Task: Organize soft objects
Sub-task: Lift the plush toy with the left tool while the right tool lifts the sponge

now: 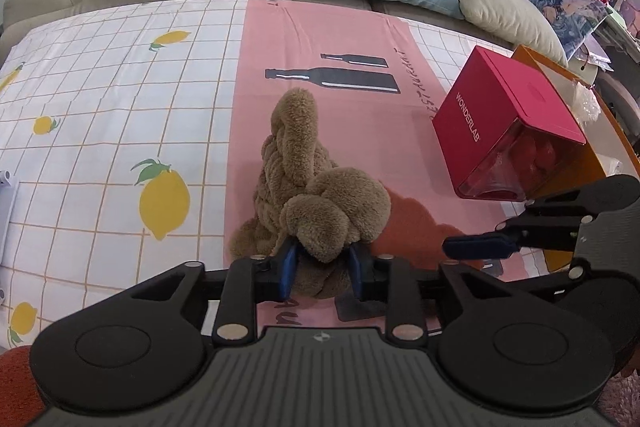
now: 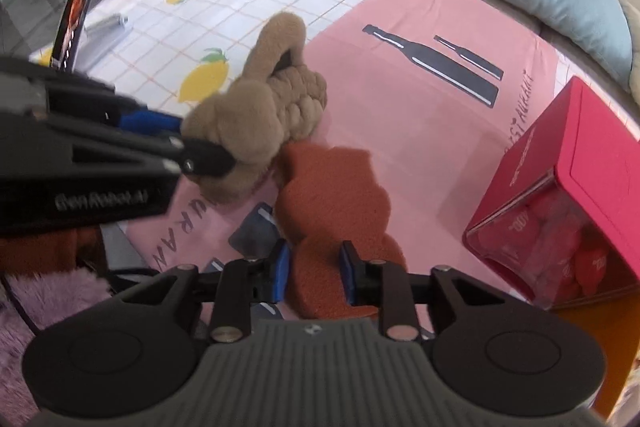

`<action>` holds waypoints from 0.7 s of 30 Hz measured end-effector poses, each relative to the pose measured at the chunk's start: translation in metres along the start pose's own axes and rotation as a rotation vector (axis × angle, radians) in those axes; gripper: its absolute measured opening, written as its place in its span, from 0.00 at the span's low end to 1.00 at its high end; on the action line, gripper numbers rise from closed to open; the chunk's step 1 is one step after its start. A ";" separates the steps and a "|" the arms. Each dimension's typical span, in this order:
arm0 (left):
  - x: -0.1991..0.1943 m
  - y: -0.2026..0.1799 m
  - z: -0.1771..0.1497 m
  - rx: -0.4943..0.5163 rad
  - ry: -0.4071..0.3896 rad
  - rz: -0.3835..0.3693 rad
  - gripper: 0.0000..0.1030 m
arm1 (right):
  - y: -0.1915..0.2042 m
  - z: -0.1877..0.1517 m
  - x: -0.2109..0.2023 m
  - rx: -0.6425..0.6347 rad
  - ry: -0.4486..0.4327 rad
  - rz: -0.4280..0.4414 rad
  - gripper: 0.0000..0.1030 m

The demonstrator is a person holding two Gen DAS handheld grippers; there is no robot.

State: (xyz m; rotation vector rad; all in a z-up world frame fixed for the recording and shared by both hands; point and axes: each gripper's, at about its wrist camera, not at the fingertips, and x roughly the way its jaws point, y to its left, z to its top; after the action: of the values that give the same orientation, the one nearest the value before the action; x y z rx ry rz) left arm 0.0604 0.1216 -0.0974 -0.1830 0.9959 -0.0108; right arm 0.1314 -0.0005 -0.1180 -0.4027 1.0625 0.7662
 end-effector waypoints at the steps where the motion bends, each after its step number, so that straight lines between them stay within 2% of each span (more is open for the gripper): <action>1: 0.001 -0.001 0.000 0.003 0.005 0.003 0.42 | -0.003 -0.001 -0.001 0.020 -0.009 0.001 0.47; 2: 0.002 -0.002 -0.001 0.006 0.005 0.009 0.45 | -0.006 -0.002 -0.001 0.036 -0.024 -0.004 0.63; 4: 0.004 -0.003 -0.001 0.005 0.009 0.038 0.71 | -0.012 -0.007 0.000 0.057 -0.048 -0.022 0.78; 10: 0.007 -0.007 0.000 0.030 -0.020 0.069 0.74 | -0.028 -0.026 0.011 0.147 -0.011 0.017 0.78; 14: 0.009 -0.027 -0.001 0.146 -0.051 0.090 0.79 | -0.034 -0.031 0.018 0.187 -0.016 0.031 0.83; 16: 0.014 -0.039 -0.002 0.226 -0.066 0.131 0.81 | -0.035 -0.032 0.021 0.191 -0.021 0.038 0.83; 18: 0.022 -0.049 -0.003 0.299 -0.066 0.165 0.79 | -0.035 -0.032 0.023 0.195 -0.022 0.043 0.83; 19: 0.026 -0.052 -0.003 0.323 -0.063 0.172 0.73 | -0.034 -0.032 0.024 0.196 -0.023 0.046 0.81; 21: 0.035 -0.053 -0.003 0.345 -0.044 0.189 0.70 | -0.033 -0.033 0.025 0.195 -0.024 0.057 0.76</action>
State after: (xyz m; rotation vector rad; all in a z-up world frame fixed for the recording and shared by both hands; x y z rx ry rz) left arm 0.0808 0.0654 -0.1194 0.2260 0.9487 -0.0056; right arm 0.1418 -0.0350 -0.1576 -0.1977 1.1183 0.7087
